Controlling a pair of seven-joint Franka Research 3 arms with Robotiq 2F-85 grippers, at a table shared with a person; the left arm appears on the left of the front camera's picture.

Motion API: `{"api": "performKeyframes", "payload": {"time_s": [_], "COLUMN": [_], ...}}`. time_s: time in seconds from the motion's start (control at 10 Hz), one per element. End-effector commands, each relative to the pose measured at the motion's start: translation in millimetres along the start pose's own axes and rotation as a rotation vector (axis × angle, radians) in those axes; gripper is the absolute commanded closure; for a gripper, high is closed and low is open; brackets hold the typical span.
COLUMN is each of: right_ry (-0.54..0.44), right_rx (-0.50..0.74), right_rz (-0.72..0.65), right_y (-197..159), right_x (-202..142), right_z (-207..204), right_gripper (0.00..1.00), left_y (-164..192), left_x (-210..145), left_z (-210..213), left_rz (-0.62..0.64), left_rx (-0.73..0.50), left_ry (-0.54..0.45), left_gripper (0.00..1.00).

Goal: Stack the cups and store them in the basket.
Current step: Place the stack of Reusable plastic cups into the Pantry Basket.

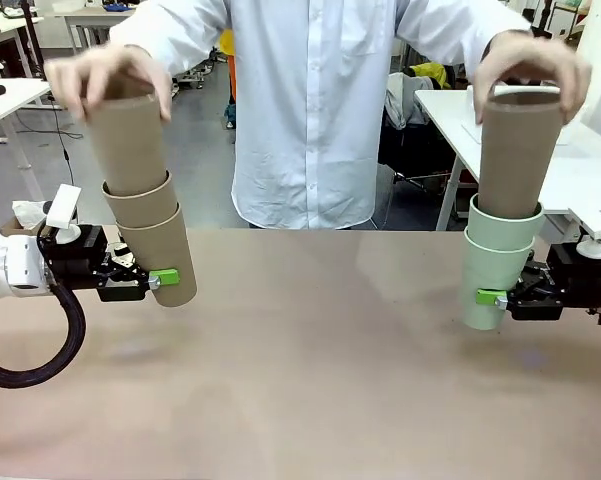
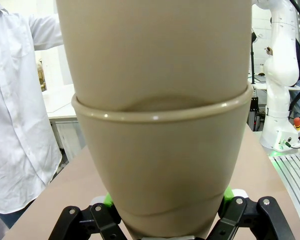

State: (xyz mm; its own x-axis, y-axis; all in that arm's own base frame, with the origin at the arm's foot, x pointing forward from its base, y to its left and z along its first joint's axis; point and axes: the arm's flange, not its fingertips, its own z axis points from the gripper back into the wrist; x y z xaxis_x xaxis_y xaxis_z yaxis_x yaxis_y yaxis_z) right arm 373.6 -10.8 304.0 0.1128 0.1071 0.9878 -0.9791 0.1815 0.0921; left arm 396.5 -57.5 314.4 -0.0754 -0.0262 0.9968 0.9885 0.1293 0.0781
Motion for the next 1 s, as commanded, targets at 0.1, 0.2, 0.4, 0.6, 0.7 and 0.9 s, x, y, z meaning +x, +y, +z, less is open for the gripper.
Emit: {"api": "performKeyframes", "payload": {"time_s": [0.1, 0.2, 0.4, 0.6, 0.7, 0.9], "right_ry": [0.000, 0.000, 0.000, 0.000, 0.000, 0.000], "right_rx": [-0.003, -0.003, -0.003, -0.003, -0.003, -0.003], "right_rz": [0.008, 0.008, 0.008, 0.008, 0.008, 0.008], "right_y": [-0.3, -0.3, -0.3, -0.3, -0.3, -0.3], "right_x": [3.0, 3.0, 3.0, 3.0, 3.0, 3.0], "right_z": [-0.1, -0.1, -0.1, -0.1, -0.1, -0.1], "right_gripper": [0.16, 0.16, 0.16, 0.16, 0.16, 0.16], "left_y": [-0.3, -0.3, -0.3, -0.3, -0.3, -0.3], "left_x": [2.5, 2.5, 2.5, 2.5, 2.5, 2.5], "left_z": [0.7, 0.7, 0.7, 0.7, 0.7, 0.7], "left_rz": [-0.011, -0.011, -0.011, -0.011, -0.011, -0.011], "left_rx": [-0.003, -0.003, -0.003, -0.003, -0.003, -0.003], "left_ry": [0.000, 0.000, 0.000, 0.000, 0.000, 0.000], "left_gripper": [0.17, 0.17, 0.17, 0.17, 0.17, 0.17]}}
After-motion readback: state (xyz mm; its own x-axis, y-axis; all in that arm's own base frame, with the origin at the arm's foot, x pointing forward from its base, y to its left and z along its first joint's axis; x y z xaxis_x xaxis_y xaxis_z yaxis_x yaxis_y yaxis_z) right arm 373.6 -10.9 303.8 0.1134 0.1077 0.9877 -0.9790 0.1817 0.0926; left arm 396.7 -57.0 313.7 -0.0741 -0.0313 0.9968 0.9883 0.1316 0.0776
